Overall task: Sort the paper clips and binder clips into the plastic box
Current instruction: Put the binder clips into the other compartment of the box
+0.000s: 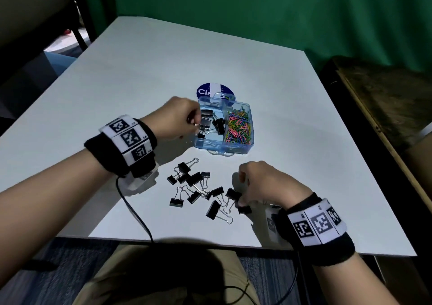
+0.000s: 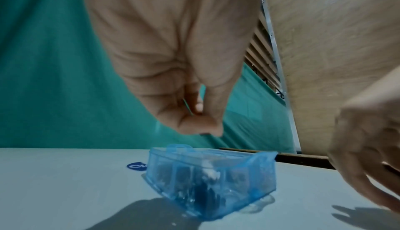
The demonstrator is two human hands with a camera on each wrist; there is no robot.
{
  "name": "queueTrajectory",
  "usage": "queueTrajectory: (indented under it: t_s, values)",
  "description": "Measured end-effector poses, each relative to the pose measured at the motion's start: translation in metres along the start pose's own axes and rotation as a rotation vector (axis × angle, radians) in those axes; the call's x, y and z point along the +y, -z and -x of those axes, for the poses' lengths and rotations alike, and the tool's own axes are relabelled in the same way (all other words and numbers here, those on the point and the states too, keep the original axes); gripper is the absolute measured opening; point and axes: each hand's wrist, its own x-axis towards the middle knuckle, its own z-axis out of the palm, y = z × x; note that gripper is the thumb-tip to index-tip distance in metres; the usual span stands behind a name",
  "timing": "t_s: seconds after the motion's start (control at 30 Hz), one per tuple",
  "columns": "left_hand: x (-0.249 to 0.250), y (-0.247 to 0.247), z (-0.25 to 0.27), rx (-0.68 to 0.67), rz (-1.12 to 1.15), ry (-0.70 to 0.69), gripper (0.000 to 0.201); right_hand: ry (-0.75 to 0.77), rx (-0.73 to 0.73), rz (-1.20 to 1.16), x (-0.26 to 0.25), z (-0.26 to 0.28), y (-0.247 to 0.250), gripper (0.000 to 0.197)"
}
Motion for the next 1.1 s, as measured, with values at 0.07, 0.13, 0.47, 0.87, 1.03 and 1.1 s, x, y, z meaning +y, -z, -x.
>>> queueTrajectory:
  t_s: [0.07,0.13,0.47,0.87,1.03,1.1]
  values:
    - [0.007,0.001,-0.004,0.143,0.02,-0.007,0.023,-0.004,-0.043,0.003,-0.001,0.003,-0.005,0.039]
    - [0.01,-0.001,-0.004,0.142,0.001,0.026,0.025,0.016,-0.061,0.011,-0.004,0.004,-0.012,0.042]
    - [0.01,-0.03,0.029,-0.407,-0.311,0.231,0.038,0.062,0.141,0.054,-0.007,-0.014,-0.005,0.021]
    - [0.003,-0.036,0.024,-0.407,-0.172,0.238,0.018,0.23,0.548,-0.149,-0.032,-0.042,0.048,0.028]
    - [0.0,-0.032,0.025,-0.374,-0.147,0.225,0.013,0.185,0.455,-0.069,-0.034,-0.03,0.037,0.02]
    - [0.0,-0.026,0.024,-0.355,-0.143,0.212,0.013,0.116,0.25,-0.009,-0.032,-0.02,0.026,0.02]
